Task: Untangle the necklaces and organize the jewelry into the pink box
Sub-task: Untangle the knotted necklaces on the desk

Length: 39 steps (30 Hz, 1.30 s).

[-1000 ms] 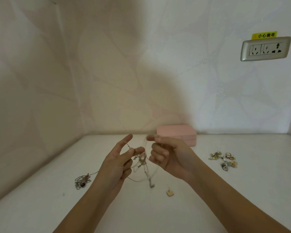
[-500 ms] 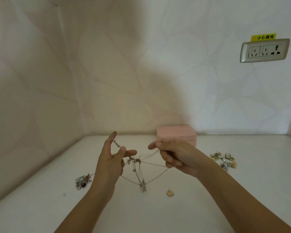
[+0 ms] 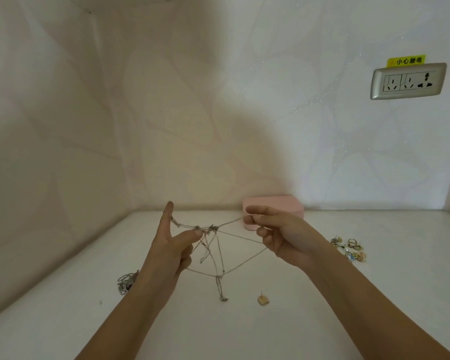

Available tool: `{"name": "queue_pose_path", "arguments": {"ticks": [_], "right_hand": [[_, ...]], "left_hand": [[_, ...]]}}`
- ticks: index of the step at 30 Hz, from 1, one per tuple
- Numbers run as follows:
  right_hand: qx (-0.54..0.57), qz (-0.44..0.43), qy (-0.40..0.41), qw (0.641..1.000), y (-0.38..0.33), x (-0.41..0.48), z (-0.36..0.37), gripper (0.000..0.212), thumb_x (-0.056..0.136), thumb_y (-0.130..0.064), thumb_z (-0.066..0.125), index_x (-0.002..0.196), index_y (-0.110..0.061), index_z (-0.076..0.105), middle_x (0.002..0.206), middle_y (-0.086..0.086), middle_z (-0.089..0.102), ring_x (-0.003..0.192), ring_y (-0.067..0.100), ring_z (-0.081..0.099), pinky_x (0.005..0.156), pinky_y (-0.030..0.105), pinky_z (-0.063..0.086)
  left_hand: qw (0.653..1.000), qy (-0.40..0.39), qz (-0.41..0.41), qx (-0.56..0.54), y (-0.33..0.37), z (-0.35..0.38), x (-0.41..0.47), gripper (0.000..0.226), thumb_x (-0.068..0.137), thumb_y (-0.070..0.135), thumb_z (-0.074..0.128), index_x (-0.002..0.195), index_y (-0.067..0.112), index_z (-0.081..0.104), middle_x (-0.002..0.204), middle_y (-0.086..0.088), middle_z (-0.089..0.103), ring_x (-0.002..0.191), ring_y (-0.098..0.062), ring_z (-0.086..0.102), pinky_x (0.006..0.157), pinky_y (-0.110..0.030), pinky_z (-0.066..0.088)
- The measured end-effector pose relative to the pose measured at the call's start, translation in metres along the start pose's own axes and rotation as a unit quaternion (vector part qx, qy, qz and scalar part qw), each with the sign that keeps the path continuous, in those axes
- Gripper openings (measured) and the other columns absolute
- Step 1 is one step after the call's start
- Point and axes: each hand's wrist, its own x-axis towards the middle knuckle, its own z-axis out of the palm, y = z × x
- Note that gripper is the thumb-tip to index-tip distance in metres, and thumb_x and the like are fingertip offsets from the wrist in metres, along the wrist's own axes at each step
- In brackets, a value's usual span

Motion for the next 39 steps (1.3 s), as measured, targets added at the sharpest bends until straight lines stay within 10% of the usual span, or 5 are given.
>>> {"name": "queue_pose_path", "arguments": {"ticks": [9,18,28,33,39], "right_hand": [[-0.447,-0.049,0.026,0.893,0.018,0.0,0.004,0.026,0.089,-0.003,0.057,0.088,-0.025,0.071,0.094,-0.01,0.071,0.087,0.004,0.066,0.08,0.021,0.051],[-0.338,-0.043,-0.231,0.911,0.053,-0.003,0.034,0.04,0.094,-0.014,0.057,0.133,-0.018,0.054,0.135,-0.006,0.056,0.129,0.005,0.047,0.112,0.033,0.034],[-0.277,-0.011,-0.248,0.928,0.048,-0.002,0.031,0.016,0.094,-0.012,0.058,0.105,-0.008,0.069,0.086,0.0,0.069,0.068,0.01,0.061,0.075,0.022,0.051],[-0.317,-0.055,-0.184,0.929,0.03,-0.005,0.024,0.017,0.088,-0.02,0.067,0.103,-0.023,0.075,0.073,-0.009,0.065,0.054,0.009,0.034,0.052,0.019,0.03],[-0.397,-0.123,-0.097,0.905,0.01,-0.009,0.015,0.019,0.091,-0.023,0.063,0.107,-0.023,0.073,0.076,-0.008,0.069,0.043,0.003,0.036,0.048,0.012,0.027]], "left_hand": [[0.998,-0.059,0.019,0.0,0.003,0.002,-0.003,0.065,0.091,0.0,0.047,0.137,0.046,0.04,0.07,-0.008,0.037,0.047,-0.009,0.019,0.042,-0.02,0.019],[0.974,-0.182,-0.062,-0.119,0.017,-0.007,-0.007,0.055,0.086,0.0,0.039,0.126,0.032,0.06,0.046,0.003,0.028,0.037,-0.004,0.02,0.034,-0.017,0.017],[0.877,-0.367,-0.088,-0.297,0.024,-0.029,0.002,0.063,0.087,0.004,0.046,0.146,0.023,0.035,0.047,0.008,0.041,0.043,-0.007,0.025,0.04,-0.021,0.022],[0.939,-0.259,-0.058,-0.221,0.029,-0.028,-0.004,0.08,0.058,0.014,0.079,0.133,0.026,0.055,0.04,0.009,0.035,0.037,-0.004,0.015,0.033,-0.017,0.017],[0.989,-0.147,-0.017,0.027,0.025,-0.015,-0.007,0.038,0.092,0.034,0.047,0.126,0.049,0.053,0.062,-0.004,0.049,0.046,-0.01,0.035,0.045,-0.019,0.031]]}}
